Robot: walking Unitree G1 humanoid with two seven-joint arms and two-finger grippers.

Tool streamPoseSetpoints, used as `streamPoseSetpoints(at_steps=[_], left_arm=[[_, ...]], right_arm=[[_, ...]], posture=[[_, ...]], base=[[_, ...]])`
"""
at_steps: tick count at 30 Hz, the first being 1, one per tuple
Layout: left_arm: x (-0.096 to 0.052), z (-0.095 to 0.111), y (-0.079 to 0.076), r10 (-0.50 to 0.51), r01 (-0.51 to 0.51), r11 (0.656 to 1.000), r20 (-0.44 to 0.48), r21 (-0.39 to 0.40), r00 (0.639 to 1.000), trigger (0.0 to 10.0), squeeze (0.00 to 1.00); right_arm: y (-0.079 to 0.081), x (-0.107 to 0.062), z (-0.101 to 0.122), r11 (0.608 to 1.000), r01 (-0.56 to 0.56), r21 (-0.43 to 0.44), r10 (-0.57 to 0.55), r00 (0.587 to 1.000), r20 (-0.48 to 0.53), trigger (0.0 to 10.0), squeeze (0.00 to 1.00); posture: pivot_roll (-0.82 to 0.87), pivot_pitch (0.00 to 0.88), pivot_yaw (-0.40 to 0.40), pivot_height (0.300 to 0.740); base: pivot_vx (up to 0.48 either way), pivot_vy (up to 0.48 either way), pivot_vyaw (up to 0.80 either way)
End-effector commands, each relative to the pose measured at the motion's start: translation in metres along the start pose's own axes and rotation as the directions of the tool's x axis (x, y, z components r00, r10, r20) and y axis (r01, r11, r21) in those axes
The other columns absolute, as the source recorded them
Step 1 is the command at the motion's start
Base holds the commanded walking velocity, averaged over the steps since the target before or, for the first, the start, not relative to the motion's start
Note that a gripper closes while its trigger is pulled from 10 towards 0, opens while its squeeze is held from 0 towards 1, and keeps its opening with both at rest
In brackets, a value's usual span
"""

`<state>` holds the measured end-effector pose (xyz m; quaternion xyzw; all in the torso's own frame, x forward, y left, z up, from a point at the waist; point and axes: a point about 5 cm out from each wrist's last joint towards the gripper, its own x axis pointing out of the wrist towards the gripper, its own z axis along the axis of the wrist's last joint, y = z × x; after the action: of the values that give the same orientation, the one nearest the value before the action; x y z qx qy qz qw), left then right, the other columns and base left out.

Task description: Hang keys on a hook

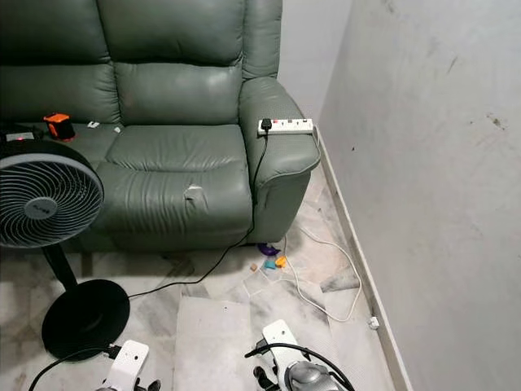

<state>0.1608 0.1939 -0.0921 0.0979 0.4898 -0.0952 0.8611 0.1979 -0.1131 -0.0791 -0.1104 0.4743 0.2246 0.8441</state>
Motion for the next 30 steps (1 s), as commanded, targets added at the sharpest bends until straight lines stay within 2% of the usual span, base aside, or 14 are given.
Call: streamPoseSetpoints(at_steps=[1,30], left_arm=[[-0.0004,-0.0049,-0.0024,-0.005,0.006,1.0,-0.021,0.01,1.0,10.0,0.0],[-0.0004,-0.0049,-0.0024,-0.005,0.006,1.0,-0.021,0.01,1.0,10.0,0.0]], right_arm=[[-0.0007,-0.0003,-0.0021,1.0,0.0,0.003,0.0,1.0,-0.01,10.0,0.0],[-0.0007,-0.0003,-0.0021,1.0,0.0,0.003,0.0,1.0,-0.01,10.0,0.0]], posture=[[0.07,0.061,-0.079,0.74],[0.07,0.061,-0.079,0.74]], base=[[0.0,0.0,0.0],[0.0,0.0,0.0]])
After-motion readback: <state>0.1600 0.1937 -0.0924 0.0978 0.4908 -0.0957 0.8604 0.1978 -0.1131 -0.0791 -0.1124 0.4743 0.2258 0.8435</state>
